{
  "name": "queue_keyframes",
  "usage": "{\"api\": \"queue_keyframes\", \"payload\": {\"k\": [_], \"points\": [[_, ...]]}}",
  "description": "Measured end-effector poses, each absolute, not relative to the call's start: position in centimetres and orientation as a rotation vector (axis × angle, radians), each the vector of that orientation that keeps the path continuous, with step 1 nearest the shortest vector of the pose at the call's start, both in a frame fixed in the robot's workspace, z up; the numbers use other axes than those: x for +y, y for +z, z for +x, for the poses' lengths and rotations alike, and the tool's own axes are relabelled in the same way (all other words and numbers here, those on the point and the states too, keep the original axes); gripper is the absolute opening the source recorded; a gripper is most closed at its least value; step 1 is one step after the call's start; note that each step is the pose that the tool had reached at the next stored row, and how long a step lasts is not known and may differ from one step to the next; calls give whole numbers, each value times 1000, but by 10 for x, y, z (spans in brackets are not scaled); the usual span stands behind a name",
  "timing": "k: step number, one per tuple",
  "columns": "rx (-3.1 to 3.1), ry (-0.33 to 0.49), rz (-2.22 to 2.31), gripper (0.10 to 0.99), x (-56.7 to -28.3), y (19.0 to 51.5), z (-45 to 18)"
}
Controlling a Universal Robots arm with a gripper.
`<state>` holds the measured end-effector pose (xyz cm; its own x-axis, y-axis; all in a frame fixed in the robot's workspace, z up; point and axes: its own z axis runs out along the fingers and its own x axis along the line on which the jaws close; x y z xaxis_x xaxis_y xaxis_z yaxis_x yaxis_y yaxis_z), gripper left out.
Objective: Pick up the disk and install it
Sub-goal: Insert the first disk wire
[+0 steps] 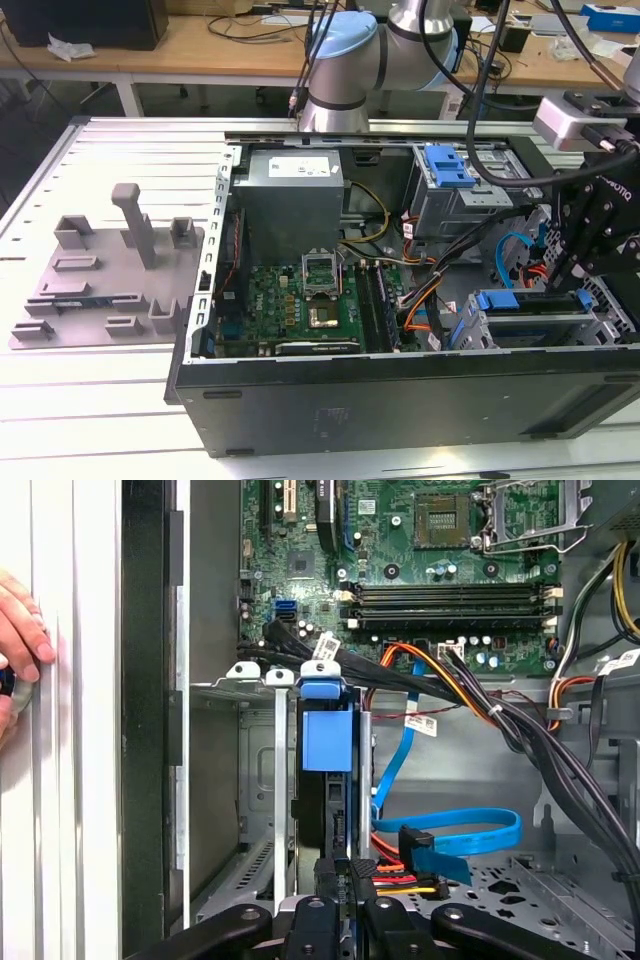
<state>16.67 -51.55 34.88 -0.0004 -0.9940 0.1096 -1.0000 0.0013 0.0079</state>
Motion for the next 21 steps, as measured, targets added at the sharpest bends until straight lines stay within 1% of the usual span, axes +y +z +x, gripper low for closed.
{"api": "queue_keyframes", "payload": {"k": [21], "points": [[-2170, 110, 2152, 165, -516, 347, 167]]}}
